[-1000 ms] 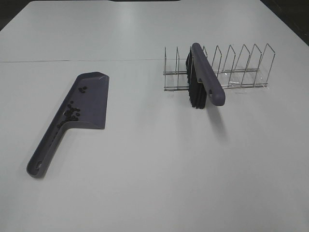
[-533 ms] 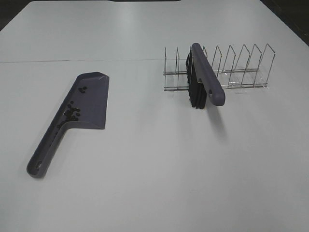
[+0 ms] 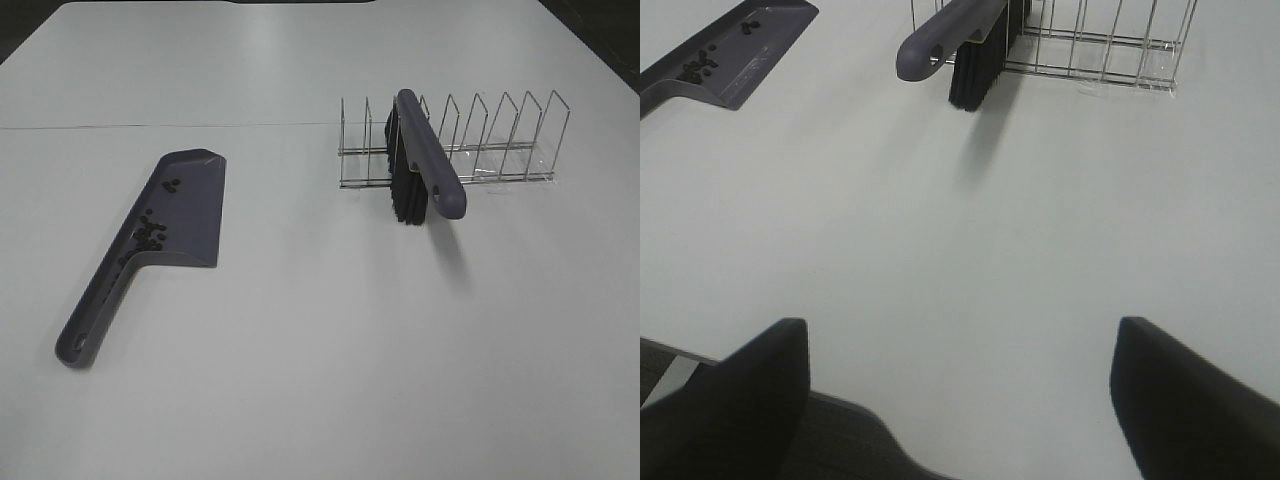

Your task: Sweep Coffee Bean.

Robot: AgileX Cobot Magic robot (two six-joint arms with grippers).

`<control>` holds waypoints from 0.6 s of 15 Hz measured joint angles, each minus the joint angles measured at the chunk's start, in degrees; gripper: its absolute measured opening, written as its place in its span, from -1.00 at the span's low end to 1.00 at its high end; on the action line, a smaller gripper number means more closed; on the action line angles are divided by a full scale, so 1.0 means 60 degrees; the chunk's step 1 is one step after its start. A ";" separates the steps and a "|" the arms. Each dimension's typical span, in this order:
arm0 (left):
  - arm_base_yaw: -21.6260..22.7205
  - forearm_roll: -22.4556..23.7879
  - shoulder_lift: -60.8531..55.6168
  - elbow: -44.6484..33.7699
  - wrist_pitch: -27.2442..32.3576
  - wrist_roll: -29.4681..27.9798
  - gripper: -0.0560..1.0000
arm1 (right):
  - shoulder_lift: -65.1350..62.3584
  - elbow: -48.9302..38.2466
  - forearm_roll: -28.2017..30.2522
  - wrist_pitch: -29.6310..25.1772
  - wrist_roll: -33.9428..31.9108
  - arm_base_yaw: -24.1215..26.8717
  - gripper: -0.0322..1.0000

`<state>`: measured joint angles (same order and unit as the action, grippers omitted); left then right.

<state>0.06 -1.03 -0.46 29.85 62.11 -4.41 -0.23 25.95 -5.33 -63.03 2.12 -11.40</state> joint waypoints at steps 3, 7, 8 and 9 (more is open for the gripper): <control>-0.0019 0.0000 0.0000 0.0000 0.0000 0.0038 0.25 | 0.0000 0.0000 0.0325 0.0000 0.0115 0.0048 0.46; -0.0019 0.0000 0.0000 0.0000 0.0000 0.0038 0.25 | 0.0000 0.0000 0.0439 0.0000 0.0239 0.1136 0.46; -0.0019 0.0000 0.0000 0.0000 0.0000 0.0038 0.25 | 0.0000 0.0000 0.0439 0.0000 0.0248 0.1194 0.46; -0.0019 0.0000 0.0000 0.0000 0.0000 0.0038 0.25 | 0.0000 0.0000 0.0439 0.0000 0.0248 0.1203 0.46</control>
<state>-0.06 -1.03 -0.46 29.85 62.11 -4.18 -0.23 25.95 -2.69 -63.03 3.61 -4.18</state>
